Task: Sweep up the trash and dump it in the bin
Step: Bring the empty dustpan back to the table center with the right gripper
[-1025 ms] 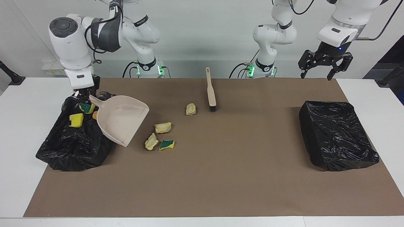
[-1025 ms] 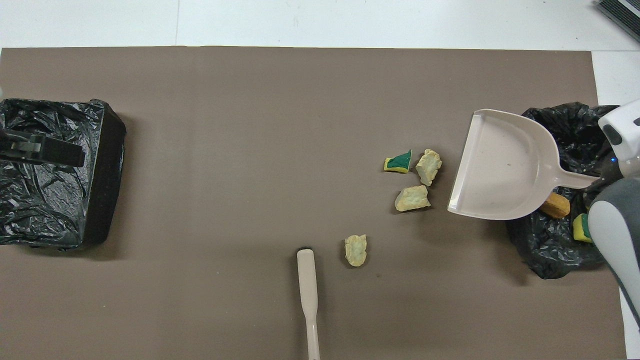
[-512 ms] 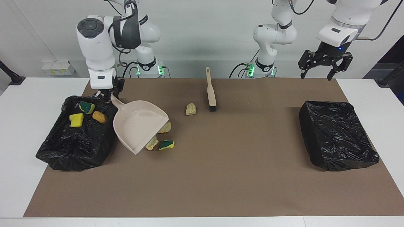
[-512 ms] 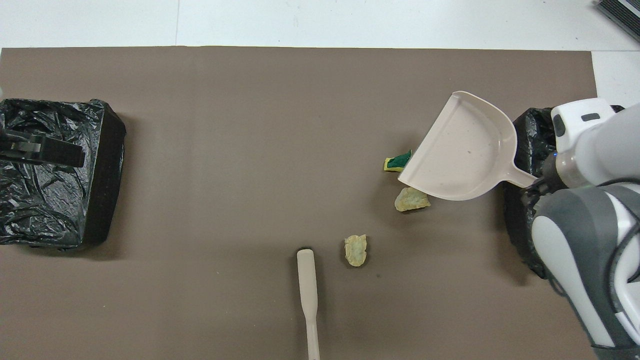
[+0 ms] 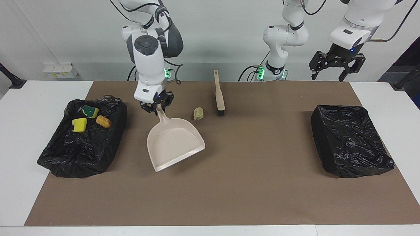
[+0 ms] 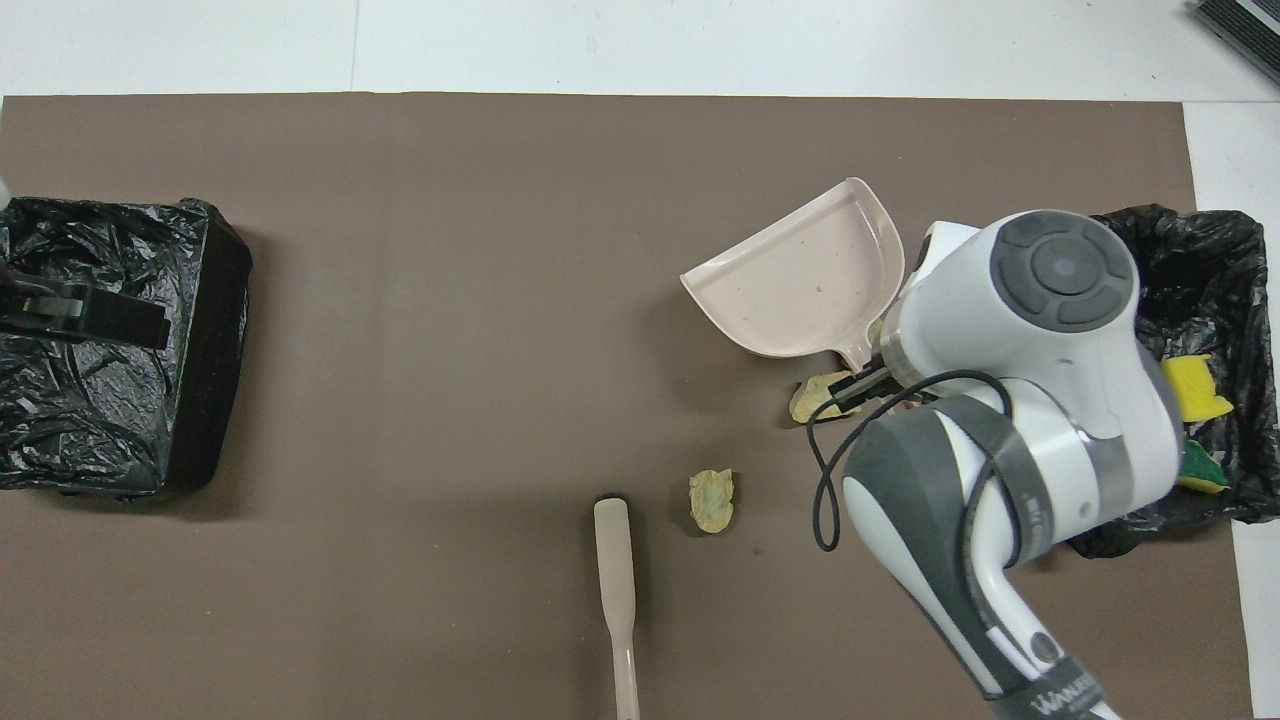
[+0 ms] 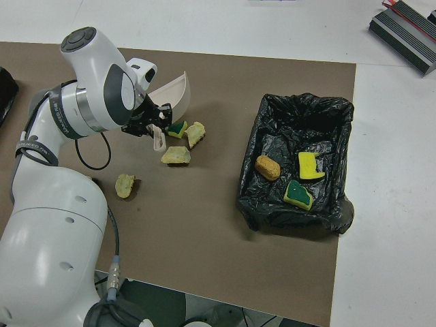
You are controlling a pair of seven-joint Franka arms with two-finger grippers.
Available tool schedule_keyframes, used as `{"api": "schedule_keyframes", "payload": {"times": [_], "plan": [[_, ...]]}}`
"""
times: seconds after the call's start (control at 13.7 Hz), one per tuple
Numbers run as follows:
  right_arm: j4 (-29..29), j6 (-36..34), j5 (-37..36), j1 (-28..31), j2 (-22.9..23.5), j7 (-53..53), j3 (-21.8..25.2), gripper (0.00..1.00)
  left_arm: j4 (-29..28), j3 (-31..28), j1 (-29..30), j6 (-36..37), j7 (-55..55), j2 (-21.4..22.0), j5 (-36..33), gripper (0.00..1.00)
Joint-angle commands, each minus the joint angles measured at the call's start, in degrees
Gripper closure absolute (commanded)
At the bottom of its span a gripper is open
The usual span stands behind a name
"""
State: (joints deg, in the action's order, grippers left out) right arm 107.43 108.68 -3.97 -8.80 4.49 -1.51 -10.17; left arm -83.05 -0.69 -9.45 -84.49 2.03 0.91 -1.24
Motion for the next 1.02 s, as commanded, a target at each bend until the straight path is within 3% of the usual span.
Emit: {"api": "schedule_keyframes", "payload": {"times": [0.0, 0.29, 0.59, 0.81, 0.95], "plan": [[-1.5, 2.8, 3.8, -2.6, 1.7, 10.4, 0.1, 1.00, -0.2, 0.4, 0.4, 0.3, 0.0, 0.6, -0.3, 0.00], [-1.8, 6.2, 4.1, -5.7, 4.4, 16.0, -0.2, 1.00, -0.2, 0.4, 0.3, 0.5, 0.0, 0.7, -0.3, 0.00], [-4.6, 9.8, 6.3, -9.8, 8.6, 24.3, -0.5, 1.00, -0.8, 0.5, 0.3, -4.8, 0.7, -0.1, -0.2, 0.00], [-7.6, 16.2, 5.4, -13.8, 16.3, 34.3, -0.4, 1.00, -2.2, 0.5, -0.2, -9.4, 0.7, -2.5, -0.2, 0.00], [-9.3, 16.5, 5.0, -15.9, 19.0, 37.5, -0.3, 1.00, -2.6, 0.5, -0.3, -10.8, 0.8, -4.2, -0.2, 0.00]]}}
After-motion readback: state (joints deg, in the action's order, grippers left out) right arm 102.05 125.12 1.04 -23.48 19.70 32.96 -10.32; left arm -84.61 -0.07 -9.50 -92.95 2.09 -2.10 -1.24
